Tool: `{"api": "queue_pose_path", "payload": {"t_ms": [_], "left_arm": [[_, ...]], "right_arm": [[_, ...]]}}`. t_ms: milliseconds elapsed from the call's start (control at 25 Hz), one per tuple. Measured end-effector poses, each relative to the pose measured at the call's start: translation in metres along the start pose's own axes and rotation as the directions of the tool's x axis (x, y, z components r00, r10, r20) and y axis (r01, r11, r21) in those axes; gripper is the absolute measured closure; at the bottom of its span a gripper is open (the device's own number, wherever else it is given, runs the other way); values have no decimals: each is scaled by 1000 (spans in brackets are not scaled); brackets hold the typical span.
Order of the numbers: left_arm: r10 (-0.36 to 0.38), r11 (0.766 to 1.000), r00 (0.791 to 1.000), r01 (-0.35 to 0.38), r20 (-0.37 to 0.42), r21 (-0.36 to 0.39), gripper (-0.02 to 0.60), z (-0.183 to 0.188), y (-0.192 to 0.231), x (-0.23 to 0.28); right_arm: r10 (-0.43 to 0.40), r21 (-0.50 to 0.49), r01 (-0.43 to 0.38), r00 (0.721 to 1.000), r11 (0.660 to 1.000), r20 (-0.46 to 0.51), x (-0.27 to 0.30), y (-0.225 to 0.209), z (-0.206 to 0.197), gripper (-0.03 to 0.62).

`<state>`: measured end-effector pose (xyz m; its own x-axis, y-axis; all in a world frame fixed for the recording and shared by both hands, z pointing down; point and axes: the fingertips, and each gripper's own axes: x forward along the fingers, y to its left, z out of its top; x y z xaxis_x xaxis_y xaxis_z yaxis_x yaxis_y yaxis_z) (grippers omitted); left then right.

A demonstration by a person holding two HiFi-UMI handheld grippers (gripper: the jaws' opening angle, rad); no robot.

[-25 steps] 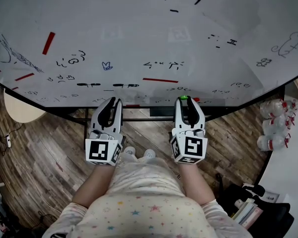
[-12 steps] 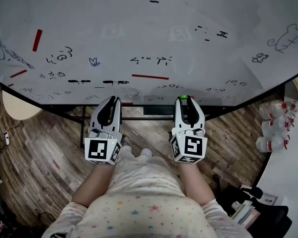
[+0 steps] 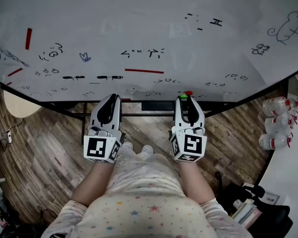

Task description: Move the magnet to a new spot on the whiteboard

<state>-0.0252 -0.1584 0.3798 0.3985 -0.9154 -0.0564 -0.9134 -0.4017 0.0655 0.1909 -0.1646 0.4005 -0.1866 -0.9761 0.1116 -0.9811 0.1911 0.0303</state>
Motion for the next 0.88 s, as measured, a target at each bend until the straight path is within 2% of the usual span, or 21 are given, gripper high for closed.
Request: {"api": "queue_pose_path", "payload": {"t_ms": [880], "left_arm": [[-9,999,998,11,-56,30,545,-19,-4,8]], "right_arm": [[-22,-21,20,996,1000,-88,31,-14,-58,471]]}}
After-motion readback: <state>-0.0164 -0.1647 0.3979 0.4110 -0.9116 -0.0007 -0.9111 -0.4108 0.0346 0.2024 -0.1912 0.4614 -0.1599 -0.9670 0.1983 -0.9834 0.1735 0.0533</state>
